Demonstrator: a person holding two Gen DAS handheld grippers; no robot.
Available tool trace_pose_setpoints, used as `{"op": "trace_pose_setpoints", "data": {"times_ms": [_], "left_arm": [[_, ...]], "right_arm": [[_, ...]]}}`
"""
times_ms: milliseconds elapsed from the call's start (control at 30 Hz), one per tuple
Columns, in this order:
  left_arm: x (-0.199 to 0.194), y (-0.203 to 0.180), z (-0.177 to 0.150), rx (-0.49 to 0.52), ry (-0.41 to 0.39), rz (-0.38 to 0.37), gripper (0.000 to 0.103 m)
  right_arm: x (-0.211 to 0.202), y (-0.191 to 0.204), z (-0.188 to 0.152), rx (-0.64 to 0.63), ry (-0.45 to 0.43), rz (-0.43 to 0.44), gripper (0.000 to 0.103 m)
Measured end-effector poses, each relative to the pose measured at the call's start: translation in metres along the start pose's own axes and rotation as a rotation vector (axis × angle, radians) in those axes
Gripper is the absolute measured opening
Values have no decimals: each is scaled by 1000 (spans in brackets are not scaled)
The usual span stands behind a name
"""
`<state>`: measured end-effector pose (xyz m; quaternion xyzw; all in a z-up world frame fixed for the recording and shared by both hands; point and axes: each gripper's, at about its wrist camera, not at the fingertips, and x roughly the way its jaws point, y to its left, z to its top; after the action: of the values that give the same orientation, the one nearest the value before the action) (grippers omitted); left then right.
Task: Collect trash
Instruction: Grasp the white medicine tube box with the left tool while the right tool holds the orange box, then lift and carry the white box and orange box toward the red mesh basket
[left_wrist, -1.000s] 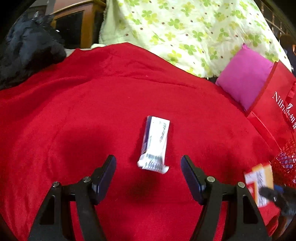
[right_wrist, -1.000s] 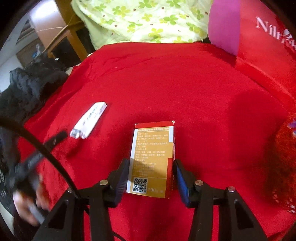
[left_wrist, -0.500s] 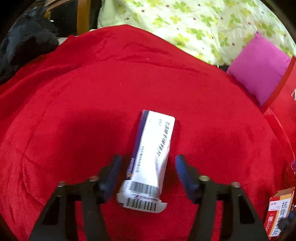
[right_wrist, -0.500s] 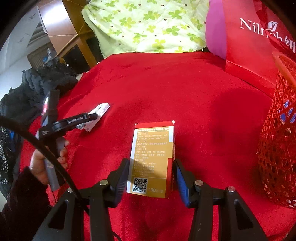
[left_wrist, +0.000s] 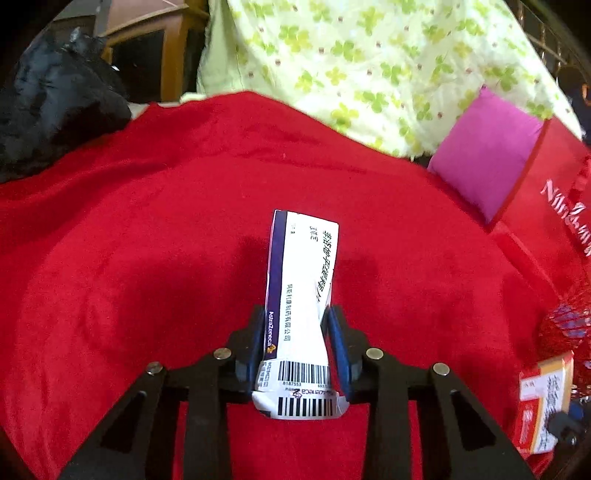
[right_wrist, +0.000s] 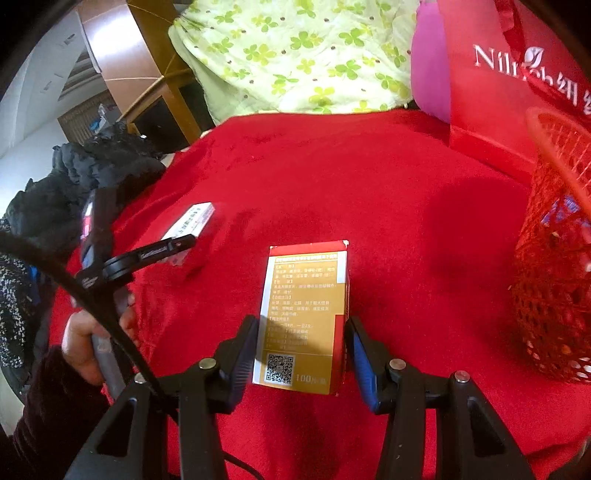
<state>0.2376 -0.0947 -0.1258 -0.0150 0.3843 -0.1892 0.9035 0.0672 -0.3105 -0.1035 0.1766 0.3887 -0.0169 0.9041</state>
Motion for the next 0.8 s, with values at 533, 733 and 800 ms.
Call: {"op": "trace_pose_setpoints", "data": {"times_ms": [533, 733, 800], "left_arm": [[-147, -82, -29, 212, -213, 107, 35], [-177, -104, -33, 262, -275, 97, 35], [-185, -109, -34, 270, -285, 98, 35]], "right_arm": [[-98, 13, -8, 6, -180, 21, 51], [-130, 13, -12, 8, -243, 21, 51], [-139, 13, -13, 7, -267, 16, 51]]}}
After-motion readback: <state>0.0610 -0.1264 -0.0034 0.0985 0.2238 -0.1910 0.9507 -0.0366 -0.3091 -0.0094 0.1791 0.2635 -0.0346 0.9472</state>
